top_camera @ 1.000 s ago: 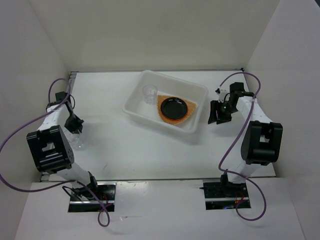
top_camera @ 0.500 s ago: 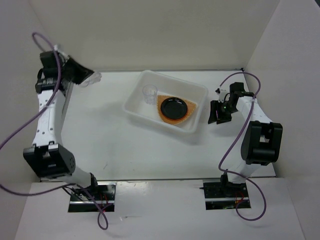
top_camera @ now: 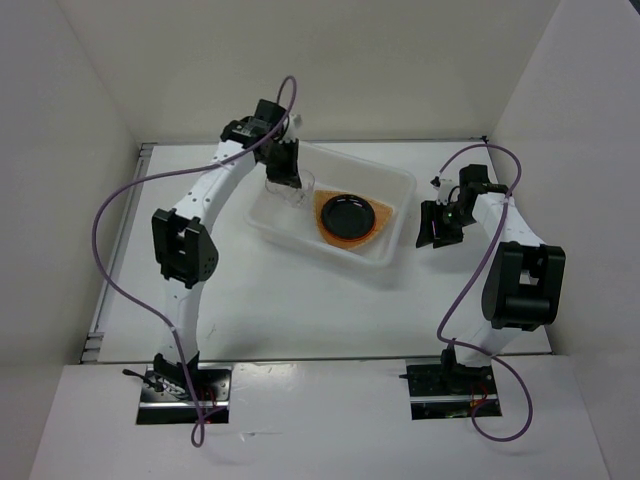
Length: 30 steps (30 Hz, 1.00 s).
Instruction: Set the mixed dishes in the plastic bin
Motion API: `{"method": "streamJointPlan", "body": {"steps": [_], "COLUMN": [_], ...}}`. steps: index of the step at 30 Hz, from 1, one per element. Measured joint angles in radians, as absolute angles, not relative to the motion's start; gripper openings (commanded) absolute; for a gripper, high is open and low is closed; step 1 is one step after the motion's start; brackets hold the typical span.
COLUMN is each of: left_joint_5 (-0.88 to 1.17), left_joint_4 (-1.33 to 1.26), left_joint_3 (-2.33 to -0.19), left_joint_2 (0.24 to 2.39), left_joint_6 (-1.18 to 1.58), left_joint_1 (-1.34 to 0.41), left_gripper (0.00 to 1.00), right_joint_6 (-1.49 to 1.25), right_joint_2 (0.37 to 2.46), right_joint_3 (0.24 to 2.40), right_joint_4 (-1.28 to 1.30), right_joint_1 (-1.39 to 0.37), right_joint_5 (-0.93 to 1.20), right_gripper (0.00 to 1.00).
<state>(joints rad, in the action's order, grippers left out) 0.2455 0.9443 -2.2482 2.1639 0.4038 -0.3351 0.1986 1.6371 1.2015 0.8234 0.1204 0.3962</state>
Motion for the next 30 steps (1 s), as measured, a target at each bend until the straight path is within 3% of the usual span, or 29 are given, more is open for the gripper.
{"method": "streamJointPlan", "body": {"steps": [11,16,19,22,23,28,30], "left_joint_5": [0.057,0.004,-0.008,-0.015,-0.014,-0.015,-0.022], "left_joint_4": [1.022,1.023,1.019,1.016,1.016,1.004,1.003], "left_joint_3": [-2.208,-2.182,-2.168,-2.166,-2.166,-2.167,-2.17], "left_joint_2": [2.177,2.217,2.244,2.26,2.26,2.26,2.26], "left_joint_6": [0.337,0.314,0.307,0.294,0.291,0.288,0.289], "left_joint_1": [-0.421,-0.428,-0.434,-0.436,-0.436,-0.438,-0.438], "left_gripper": [0.0,0.08,0.15,0.4,0.54,0.61,0.61], "right_joint_6": [0.199,0.199,0.199,0.199,0.199,0.199,0.201], "right_joint_2": [1.637,1.637,1.637,1.637,1.637,1.637,1.637], "right_joint_3": [1.201,1.201,1.201,1.201,1.201,1.201,1.201], "right_joint_4": [0.823,0.823,0.822,0.822,0.822,0.822,0.823], "right_joint_1": [0.12,0.12,0.12,0.12,0.12,0.12,0.12], "right_joint_5": [0.396,0.396,0.396,0.396,0.396,0.396,0.39], "right_gripper": [0.6,0.6,0.6,0.6,0.6,0.6,0.4]}}
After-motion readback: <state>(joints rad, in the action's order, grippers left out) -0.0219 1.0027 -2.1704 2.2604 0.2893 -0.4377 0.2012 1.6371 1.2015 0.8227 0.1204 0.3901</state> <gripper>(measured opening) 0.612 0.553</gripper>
